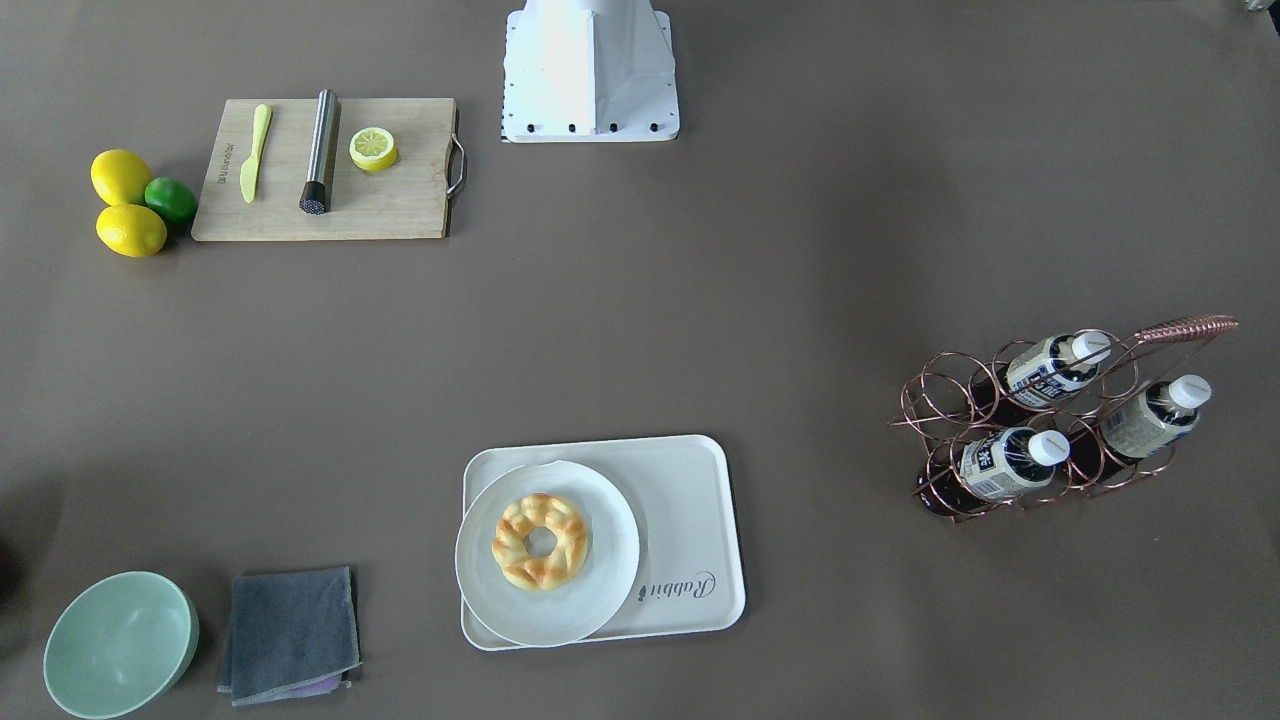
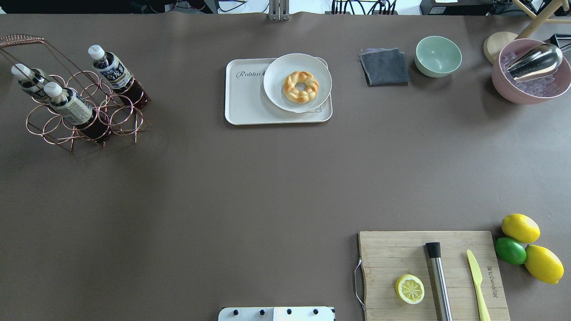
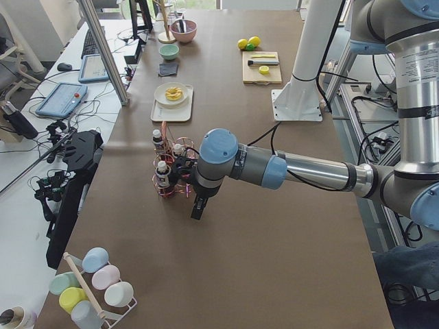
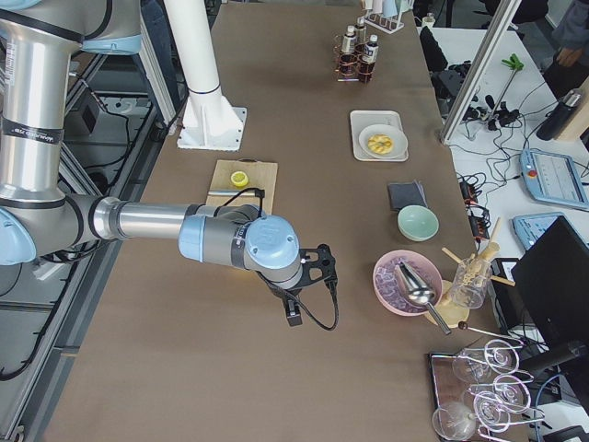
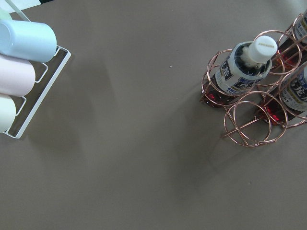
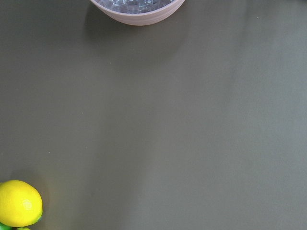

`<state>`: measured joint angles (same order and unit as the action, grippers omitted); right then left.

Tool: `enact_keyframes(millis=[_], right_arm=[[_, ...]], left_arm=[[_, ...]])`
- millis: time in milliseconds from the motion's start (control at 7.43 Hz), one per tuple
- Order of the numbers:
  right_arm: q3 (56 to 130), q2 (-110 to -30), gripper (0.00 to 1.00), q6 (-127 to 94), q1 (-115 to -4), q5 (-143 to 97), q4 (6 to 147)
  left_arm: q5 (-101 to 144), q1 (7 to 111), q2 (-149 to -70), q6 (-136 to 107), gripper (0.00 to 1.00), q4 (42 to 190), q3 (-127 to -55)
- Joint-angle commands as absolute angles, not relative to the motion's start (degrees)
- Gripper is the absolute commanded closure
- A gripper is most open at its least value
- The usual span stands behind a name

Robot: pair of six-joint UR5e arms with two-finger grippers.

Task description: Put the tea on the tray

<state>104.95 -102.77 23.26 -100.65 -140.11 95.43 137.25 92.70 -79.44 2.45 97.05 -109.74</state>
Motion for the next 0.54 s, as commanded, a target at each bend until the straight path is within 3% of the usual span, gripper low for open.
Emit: enact_keyframes(millis=[0, 404], right_arm=[[102.14, -100.64, 0.0, 23.12, -100.37, -140.1, 95.36], [101.86, -100.46, 0.0, 23.03, -100.37, -140.27, 95.45]], left_arm=[[137.28, 90.97, -78.58, 2.29, 0.03, 97.03, -108.55], [137.64, 88.86, -78.05, -4.2, 0.03, 97.12, -112.58]])
